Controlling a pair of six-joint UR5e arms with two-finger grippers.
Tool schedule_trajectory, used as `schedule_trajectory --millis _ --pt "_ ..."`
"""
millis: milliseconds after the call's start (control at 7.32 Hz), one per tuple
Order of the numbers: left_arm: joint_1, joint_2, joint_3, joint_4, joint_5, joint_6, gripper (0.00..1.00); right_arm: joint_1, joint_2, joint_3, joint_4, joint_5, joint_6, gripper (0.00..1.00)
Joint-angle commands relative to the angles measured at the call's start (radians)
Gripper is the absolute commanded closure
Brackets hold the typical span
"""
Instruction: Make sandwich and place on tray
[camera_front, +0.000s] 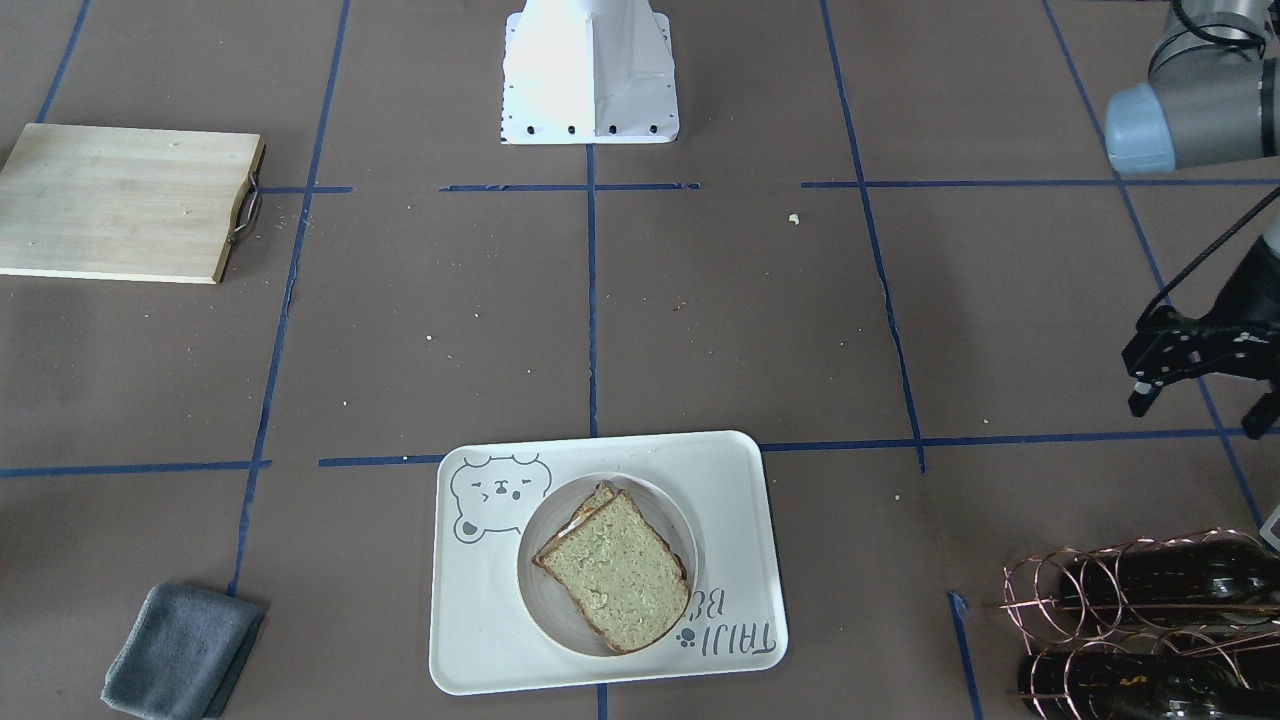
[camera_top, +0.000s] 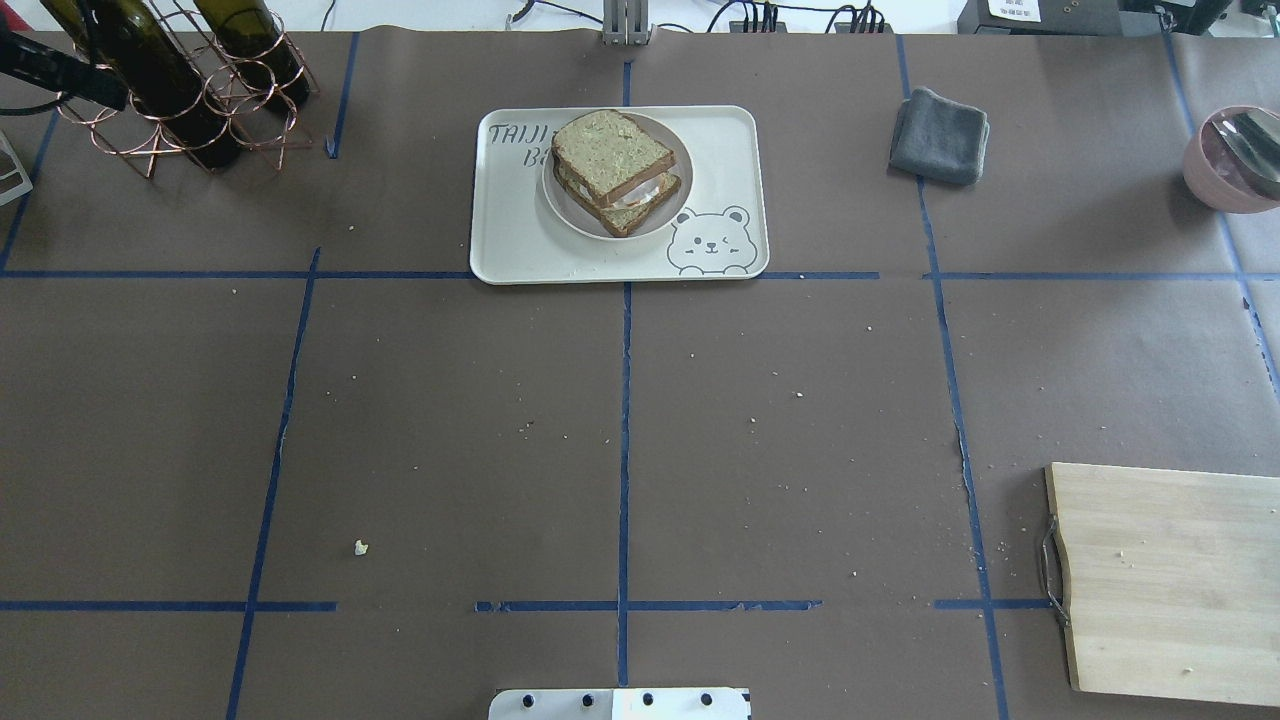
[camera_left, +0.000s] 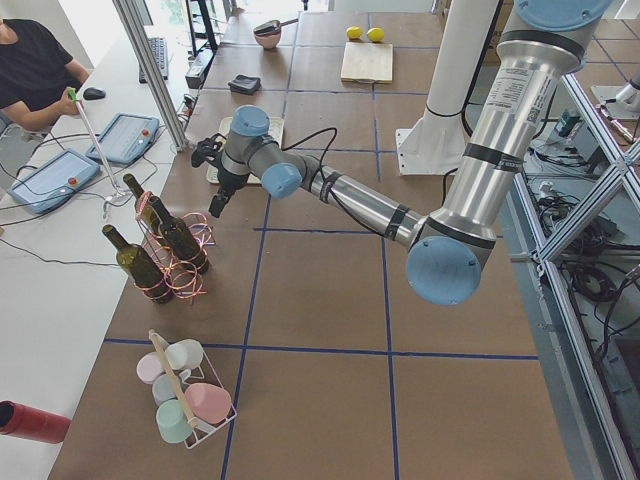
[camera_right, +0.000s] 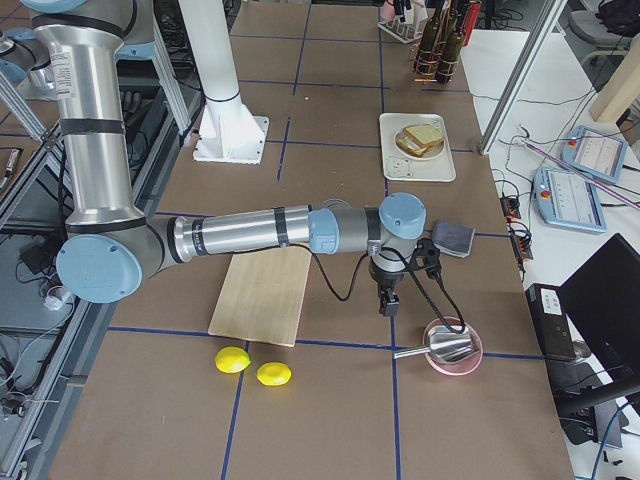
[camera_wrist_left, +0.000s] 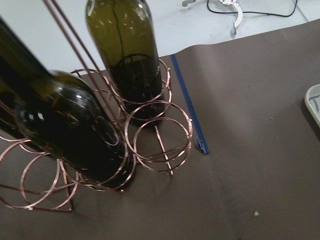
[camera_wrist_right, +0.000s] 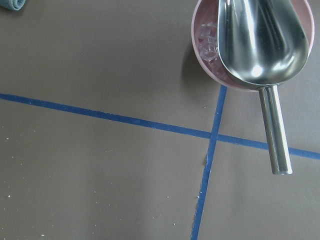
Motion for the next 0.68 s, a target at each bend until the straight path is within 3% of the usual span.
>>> schedule_trajectory --millis 0,273,547 --pt "-0.038 0.052 0.025 0.054 -0.021 0.149 0.00 0.000 -0.001 0.001 0.000 0.000 0.001 0.00" --pt "-0.063 0.120 0.047 0.060 -0.019 0.154 0.00 0.000 -0.004 -0.001 0.000 0.000 0.002 0.00" --pt "-0.151 0.160 0.044 0.214 -0.077 0.363 0.00 -0.001 -0.002 -0.001 0.000 -0.003 0.002 0.00"
